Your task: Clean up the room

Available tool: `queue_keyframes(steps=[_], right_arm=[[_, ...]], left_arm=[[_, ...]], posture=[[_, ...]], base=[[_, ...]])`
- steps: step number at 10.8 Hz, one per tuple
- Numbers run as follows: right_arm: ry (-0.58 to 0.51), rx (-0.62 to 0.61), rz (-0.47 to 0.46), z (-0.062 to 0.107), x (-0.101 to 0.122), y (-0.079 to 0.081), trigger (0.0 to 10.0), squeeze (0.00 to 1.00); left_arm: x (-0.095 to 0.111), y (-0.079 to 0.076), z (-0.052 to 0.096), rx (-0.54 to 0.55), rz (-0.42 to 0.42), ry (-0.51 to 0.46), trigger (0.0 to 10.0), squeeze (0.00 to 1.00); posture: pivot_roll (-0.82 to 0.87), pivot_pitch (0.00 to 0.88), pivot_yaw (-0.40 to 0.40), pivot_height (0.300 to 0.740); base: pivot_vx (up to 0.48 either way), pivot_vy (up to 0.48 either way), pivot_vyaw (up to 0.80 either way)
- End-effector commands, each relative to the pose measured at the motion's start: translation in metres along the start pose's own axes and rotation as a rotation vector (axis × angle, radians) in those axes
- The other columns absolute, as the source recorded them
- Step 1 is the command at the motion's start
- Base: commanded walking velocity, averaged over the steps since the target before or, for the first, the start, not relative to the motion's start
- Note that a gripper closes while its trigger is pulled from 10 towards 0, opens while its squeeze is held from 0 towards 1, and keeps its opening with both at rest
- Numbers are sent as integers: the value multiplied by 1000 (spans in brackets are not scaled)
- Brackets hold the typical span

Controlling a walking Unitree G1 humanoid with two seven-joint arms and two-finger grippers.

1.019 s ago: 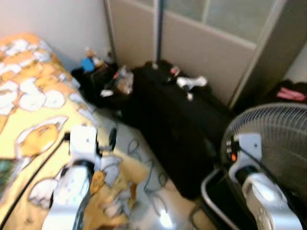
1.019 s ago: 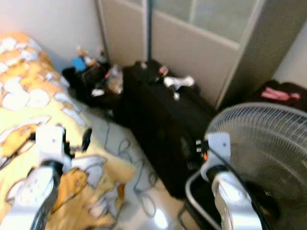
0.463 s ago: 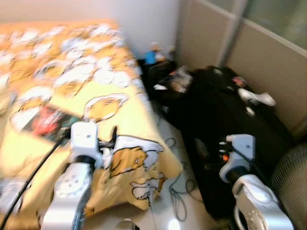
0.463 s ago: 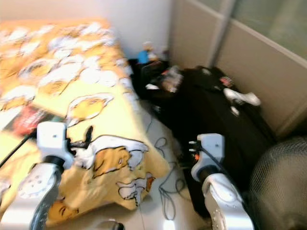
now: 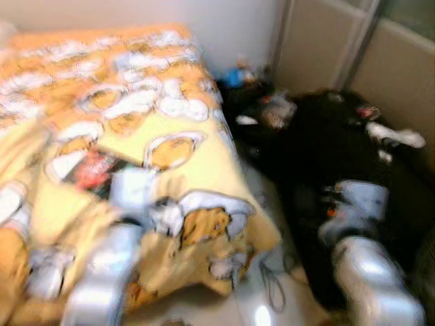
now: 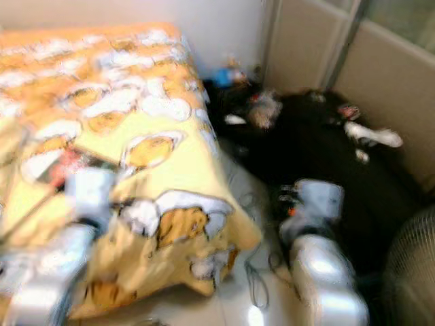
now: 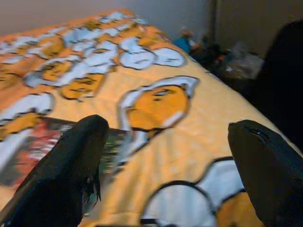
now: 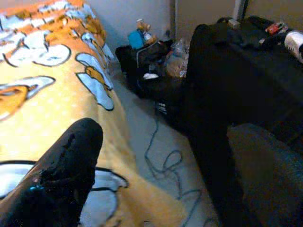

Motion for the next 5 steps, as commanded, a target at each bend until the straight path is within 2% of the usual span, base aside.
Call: queue_keyframes(steps=[1,2,3,4,5], right_arm=[[5,-16,-34,-2,-2,-4,10000,0],[-51,-7,-29,-3,10,0,10000,0],[-56,39,-43,-5,11,4,10000,0],[-76,88,-27,-2,13,11,10000,0],[-64,90,-15,-2,11,15,10000,0]], left_arm=[[3,-1,-2,-7,2,-10,10000,0],[4,0,0,-5,14,1,10000,0],[0,0,-1,-5,-5,15,10000,0],[0,0,0,4,10,10,10000,0],[1,1,-2,6,13,10,10000,0]], posture=[[-48,0,22,740],[-55,0,39,740],[-48,0,39,740],[-33,0,28,740],[-34,0,27,740]], base=[[0,454,0],[0,446,0],[0,446,0],[0,442,0],[0,446,656]])
Point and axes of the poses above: a point about 5 cm out from each wrist's last joint towards the gripper, its own z axis pointing back from the gripper into the wrist, its own x axis along the axis of the wrist's last joint, y = z × x, the point moved 4 cm from there along -z, pointing out of the wrist towards the gripper, and after that the axes turned 15 degrees about z, right-handed, at the moved point
